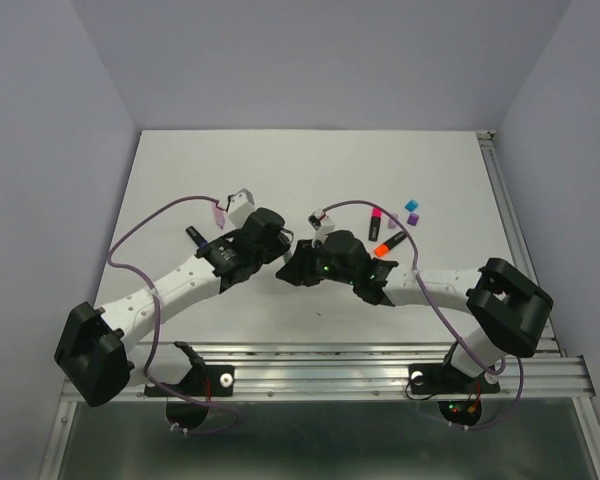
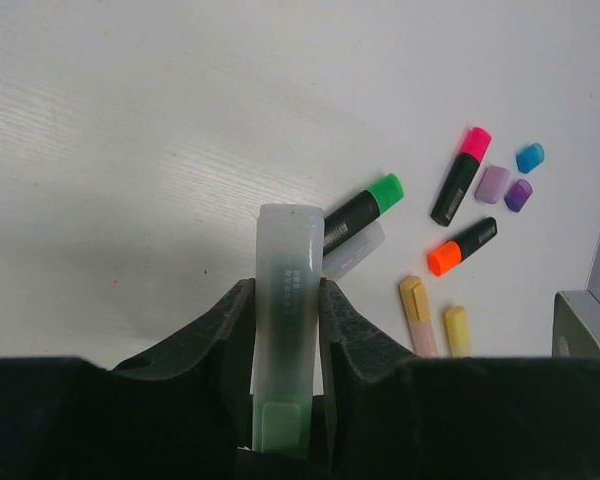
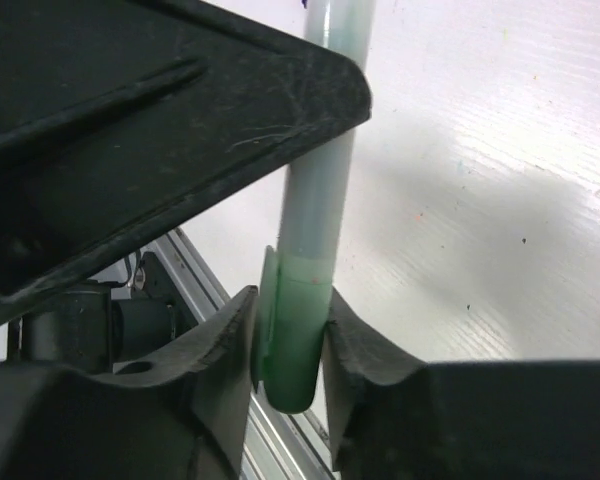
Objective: Open the pen caps
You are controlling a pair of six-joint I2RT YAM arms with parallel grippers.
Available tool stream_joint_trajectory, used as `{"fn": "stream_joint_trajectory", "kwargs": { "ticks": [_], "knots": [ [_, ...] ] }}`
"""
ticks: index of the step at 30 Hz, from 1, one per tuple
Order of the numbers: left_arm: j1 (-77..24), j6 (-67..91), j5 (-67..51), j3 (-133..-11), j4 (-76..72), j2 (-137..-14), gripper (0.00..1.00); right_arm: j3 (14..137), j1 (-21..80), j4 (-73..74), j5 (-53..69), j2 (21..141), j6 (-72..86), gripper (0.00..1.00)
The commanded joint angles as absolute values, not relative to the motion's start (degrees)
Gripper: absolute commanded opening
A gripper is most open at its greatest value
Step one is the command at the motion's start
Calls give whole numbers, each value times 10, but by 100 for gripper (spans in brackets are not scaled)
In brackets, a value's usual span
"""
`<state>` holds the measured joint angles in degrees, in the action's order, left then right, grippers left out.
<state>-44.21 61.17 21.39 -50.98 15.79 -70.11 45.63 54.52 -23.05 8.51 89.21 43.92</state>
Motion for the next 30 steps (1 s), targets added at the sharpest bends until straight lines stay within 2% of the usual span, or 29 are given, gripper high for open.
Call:
{"fn": "stream_joint_trajectory", "kwargs": {
  "ticks": [1, 2, 4, 10, 13, 19, 25, 30],
  "knots": [
    [-445, 621, 236, -504, 144, -679, 0, 499, 555, -238, 83, 894, 452, 31],
    [-445, 621, 243, -506, 142, -679, 0, 498, 555, -232, 85, 891, 455, 19],
    [-442, 615, 262, -512, 135, -682, 0, 492, 558, -229, 98, 889, 466, 1],
    [-384, 548, 264, -532, 61, -692, 0, 454, 583, -237, 202, 856, 467, 1],
    [-320, 535, 258, -545, 49, -714, 0, 432, 622, -244, 215, 822, 468, 1],
    [-263, 512, 279, -555, 8, -737, 0, 407, 686, -208, 207, 790, 469, 1],
    [-238, 478, 261, -538, 24, -713, 0, 402, 682, -128, 86, 751, 471, 1],
    [-204, 414, 235, -549, 123, -729, 0, 397, 597, -39, 44, 723, 475, 1]
  ]
}}
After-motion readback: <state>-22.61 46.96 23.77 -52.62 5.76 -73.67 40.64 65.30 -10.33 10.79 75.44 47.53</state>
